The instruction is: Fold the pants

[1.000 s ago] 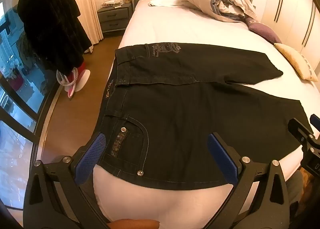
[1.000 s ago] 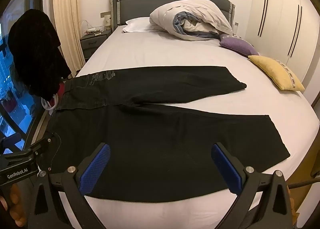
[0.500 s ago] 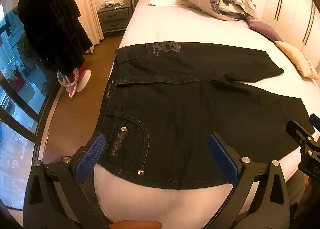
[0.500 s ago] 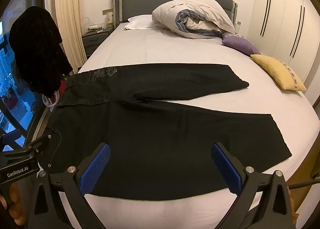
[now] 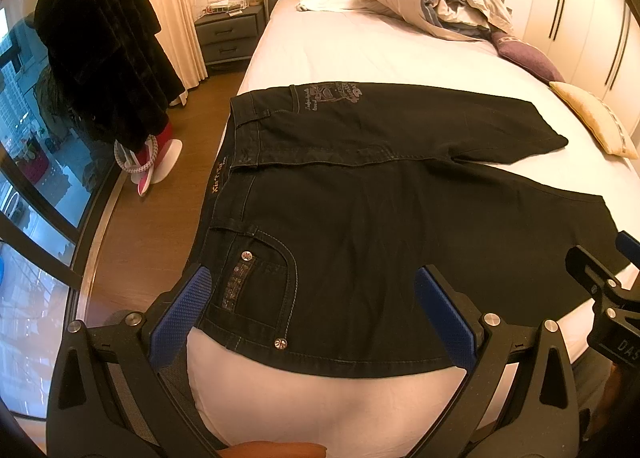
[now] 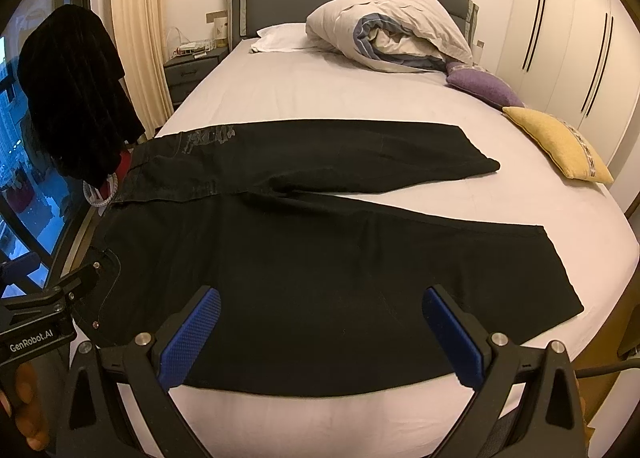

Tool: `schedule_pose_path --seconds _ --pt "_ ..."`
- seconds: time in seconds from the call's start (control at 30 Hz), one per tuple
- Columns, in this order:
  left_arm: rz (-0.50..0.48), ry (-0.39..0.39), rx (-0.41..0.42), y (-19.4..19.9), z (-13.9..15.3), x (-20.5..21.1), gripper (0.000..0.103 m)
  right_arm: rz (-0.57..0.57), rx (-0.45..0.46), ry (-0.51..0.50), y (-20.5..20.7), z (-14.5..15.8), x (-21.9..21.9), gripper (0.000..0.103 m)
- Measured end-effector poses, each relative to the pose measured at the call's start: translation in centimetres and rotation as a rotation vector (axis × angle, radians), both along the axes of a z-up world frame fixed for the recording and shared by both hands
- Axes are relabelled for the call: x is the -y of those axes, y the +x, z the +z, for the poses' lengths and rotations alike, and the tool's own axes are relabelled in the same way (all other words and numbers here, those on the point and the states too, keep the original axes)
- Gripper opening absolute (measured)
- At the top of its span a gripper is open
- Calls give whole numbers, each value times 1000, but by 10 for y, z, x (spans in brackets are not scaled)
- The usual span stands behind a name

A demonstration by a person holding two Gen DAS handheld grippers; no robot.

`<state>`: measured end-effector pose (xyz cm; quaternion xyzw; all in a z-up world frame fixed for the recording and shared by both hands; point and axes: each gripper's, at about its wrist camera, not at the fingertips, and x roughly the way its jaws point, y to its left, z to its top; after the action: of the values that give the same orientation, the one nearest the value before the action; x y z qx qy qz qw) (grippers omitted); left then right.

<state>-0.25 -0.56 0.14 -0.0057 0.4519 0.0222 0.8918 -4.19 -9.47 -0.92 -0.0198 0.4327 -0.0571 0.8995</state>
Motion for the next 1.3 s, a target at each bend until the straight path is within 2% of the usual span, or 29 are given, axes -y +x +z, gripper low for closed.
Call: schedule_pose_path --seconds 1.3 --pt "2 3 -2 -1 -2 1 103 -9 -46 17 0 -10 4 103"
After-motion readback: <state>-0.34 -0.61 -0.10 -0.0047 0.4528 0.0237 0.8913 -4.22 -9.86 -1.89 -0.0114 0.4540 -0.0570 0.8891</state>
